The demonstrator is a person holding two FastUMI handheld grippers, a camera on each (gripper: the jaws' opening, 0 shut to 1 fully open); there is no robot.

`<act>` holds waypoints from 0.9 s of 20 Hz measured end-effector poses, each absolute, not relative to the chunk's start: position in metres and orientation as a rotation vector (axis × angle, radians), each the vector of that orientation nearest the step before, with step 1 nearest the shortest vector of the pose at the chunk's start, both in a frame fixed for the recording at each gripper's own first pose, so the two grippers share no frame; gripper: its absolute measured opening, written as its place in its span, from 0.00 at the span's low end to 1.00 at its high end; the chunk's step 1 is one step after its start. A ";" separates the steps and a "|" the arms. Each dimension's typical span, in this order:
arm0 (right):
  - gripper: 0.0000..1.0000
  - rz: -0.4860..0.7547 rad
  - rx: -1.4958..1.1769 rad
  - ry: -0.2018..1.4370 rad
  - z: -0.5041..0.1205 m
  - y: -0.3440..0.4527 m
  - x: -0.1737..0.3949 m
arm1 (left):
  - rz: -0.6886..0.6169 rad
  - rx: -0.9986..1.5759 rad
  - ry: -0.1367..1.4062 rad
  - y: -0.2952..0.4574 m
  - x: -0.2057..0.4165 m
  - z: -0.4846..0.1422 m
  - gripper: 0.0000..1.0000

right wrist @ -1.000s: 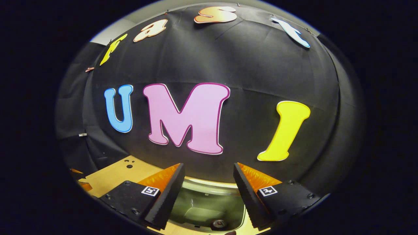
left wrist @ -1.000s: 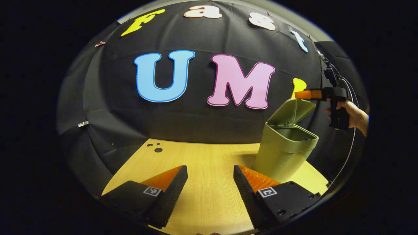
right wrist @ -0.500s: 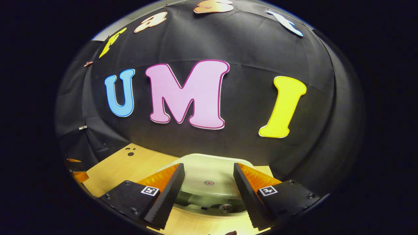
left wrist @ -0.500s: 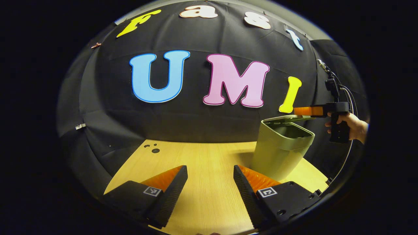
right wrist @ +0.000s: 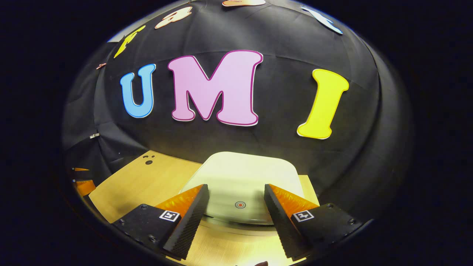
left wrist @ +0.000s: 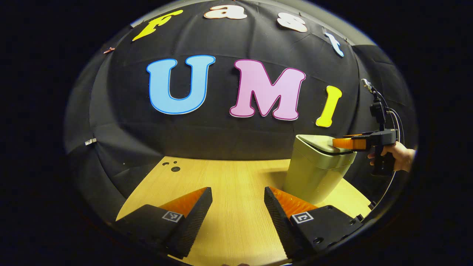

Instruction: Press the lid of the desktop garbage bin to open it, pick up the crumpled paper on the desktop and throw it into the bin, then pick up the pop can on the desktop and drop it into the bin, and finally close the garbage bin lid.

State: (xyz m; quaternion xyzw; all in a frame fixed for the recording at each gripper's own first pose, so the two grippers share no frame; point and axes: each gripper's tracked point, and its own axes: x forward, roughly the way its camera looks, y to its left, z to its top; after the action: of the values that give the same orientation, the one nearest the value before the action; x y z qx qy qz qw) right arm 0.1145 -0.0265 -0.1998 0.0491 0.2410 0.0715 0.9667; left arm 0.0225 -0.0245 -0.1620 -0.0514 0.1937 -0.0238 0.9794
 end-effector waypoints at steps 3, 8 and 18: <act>0.95 0.148 0.121 0.487 -0.203 -0.024 0.113 | -0.050 -0.099 0.393 -0.025 0.024 -0.162 0.92; 0.95 0.131 0.179 0.476 -0.210 -0.024 0.109 | -0.043 -0.103 0.399 -0.025 0.028 -0.165 0.91; 0.95 0.115 0.230 0.391 -0.189 -0.025 0.109 | -0.061 -0.107 0.375 -0.025 0.028 -0.158 0.91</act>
State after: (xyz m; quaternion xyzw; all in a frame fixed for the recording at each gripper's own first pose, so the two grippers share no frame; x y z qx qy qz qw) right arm 0.1088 -0.0254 -0.1886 0.1137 0.1939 0.0572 0.9727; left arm 0.0277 -0.0249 -0.1583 -0.0529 0.1861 -0.0304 0.9806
